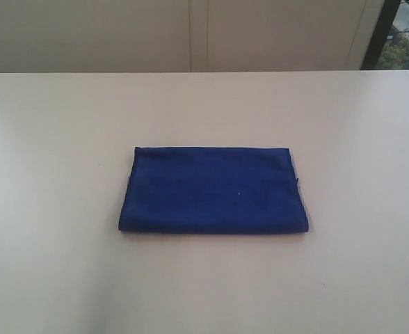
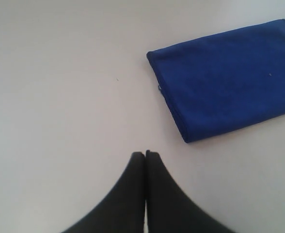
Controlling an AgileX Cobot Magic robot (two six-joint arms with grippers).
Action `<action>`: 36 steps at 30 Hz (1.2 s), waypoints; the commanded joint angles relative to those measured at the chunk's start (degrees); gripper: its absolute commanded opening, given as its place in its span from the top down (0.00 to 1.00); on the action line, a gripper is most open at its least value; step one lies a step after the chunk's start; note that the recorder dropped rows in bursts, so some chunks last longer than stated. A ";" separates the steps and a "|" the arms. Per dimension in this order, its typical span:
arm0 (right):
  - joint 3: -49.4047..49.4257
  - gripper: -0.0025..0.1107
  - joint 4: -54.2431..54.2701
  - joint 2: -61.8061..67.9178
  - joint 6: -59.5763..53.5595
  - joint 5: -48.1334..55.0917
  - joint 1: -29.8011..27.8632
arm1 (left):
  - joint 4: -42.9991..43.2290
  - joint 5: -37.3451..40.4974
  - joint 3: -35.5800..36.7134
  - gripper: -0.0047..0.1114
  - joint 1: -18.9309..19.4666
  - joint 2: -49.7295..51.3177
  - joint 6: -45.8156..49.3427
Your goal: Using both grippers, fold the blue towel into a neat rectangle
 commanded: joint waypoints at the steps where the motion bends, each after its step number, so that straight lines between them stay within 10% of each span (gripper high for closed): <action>1: 4.73 0.98 1.35 -0.41 -0.39 -1.57 -0.36 | -0.14 0.44 0.35 0.96 -0.01 -0.56 0.00; 36: 13.60 0.98 1.89 -0.85 -0.39 -4.52 -0.36 | -0.14 0.44 0.35 0.96 -0.01 -0.56 0.00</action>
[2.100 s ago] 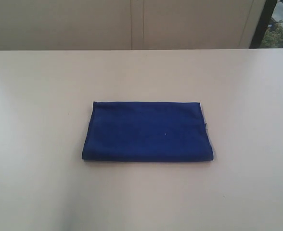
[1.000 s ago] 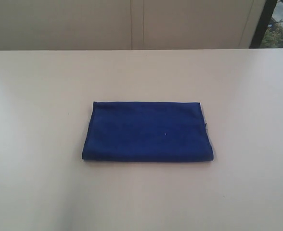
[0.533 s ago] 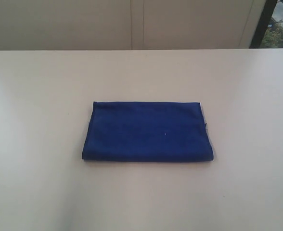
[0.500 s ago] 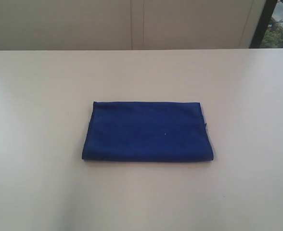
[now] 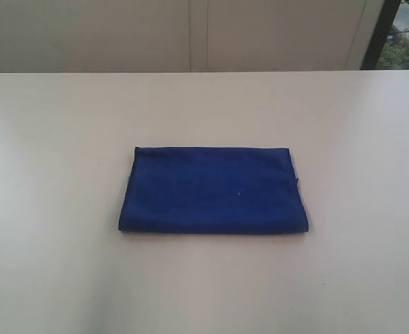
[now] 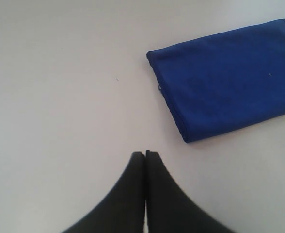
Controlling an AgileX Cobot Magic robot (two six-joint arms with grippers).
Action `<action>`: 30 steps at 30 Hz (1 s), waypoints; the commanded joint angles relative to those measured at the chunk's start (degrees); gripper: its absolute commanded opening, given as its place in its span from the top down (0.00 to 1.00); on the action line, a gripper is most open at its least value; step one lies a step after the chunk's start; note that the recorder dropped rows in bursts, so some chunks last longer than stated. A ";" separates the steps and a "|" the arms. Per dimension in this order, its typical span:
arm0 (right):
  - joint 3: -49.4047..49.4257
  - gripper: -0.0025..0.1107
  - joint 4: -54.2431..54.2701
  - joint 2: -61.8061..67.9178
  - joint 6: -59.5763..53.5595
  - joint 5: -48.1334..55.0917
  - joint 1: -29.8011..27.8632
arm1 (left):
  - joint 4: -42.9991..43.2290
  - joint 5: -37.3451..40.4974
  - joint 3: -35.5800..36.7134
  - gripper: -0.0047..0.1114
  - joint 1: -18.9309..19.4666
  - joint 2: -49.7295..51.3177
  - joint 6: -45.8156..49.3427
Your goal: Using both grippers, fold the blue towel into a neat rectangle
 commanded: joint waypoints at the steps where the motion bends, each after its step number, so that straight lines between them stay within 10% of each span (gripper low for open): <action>1: 0.28 0.98 0.11 -0.31 -0.39 -0.81 -0.36 | -0.14 0.44 0.35 0.96 -0.01 -0.56 0.00; 19: 0.28 0.98 0.11 -0.31 -0.39 -0.81 -0.36 | 0.96 0.52 0.42 0.96 -0.01 -1.40 0.92; 30: 0.28 0.98 0.11 -0.31 -0.39 -0.81 -0.36 | 0.03 -1.35 10.93 0.96 9.75 -16.49 0.00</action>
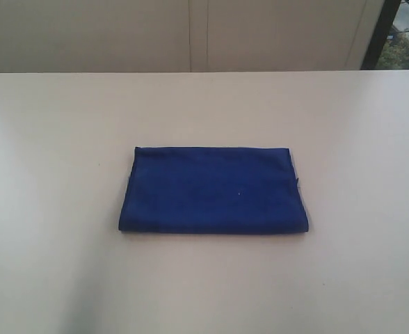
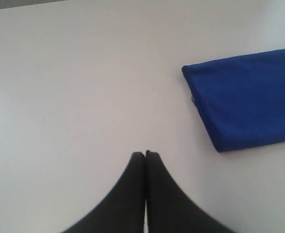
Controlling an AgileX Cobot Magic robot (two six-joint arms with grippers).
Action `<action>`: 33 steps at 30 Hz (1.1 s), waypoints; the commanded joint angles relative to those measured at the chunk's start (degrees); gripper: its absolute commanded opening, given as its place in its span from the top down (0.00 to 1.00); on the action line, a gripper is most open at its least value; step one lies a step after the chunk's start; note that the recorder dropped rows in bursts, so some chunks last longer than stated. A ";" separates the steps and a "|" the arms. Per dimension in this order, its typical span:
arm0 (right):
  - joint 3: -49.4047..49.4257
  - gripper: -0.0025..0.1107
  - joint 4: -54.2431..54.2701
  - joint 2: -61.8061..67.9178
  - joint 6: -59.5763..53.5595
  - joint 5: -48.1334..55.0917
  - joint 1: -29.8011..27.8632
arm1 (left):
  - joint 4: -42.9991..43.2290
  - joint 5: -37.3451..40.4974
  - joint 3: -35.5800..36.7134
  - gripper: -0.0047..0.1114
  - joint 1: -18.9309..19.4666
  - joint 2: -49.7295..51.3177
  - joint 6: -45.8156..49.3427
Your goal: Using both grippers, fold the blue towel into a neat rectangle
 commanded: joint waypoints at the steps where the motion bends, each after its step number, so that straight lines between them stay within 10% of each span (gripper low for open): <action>1: 0.28 0.98 0.11 -0.31 -0.39 -0.59 -0.36 | -0.48 -1.42 6.99 0.96 3.00 -7.58 -0.54; 15: 0.28 0.98 0.11 -0.31 -0.39 -0.59 -0.36 | 2.27 -12.93 27.76 0.96 3.40 -27.85 -0.54; 33: 0.28 0.98 0.11 -0.31 -0.39 -0.59 -0.36 | 2.27 -14.49 34.47 0.96 3.40 -30.02 -0.54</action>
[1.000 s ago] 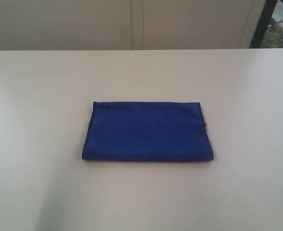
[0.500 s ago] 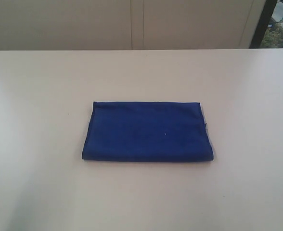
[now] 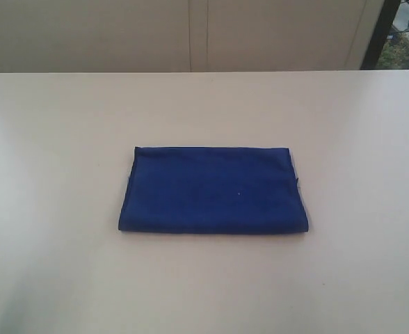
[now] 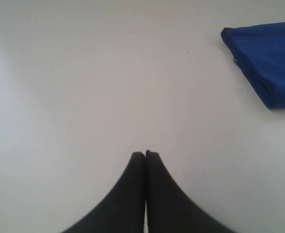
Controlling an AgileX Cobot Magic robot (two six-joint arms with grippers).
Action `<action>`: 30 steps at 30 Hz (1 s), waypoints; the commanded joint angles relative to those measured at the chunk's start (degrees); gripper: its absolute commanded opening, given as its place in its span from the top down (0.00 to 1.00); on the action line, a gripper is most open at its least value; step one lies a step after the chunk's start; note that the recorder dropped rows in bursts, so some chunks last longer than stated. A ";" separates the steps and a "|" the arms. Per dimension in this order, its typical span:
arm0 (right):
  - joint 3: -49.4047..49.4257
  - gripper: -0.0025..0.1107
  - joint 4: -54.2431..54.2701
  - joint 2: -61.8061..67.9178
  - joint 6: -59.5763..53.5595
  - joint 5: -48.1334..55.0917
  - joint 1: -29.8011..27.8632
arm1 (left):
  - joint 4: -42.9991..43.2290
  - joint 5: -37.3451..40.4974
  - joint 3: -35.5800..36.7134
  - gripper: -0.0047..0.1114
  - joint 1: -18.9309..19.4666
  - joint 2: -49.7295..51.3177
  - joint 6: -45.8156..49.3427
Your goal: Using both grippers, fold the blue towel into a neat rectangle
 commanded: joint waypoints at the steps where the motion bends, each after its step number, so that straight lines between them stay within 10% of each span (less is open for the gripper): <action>1: 0.28 0.98 0.07 -0.31 -0.39 -0.48 -0.36 | -0.04 -0.25 0.27 0.96 0.12 -0.22 -0.54; 30: 0.28 0.98 0.07 -0.31 -0.39 -0.48 -0.36 | -0.04 -0.25 0.27 0.96 3.77 -0.22 -0.54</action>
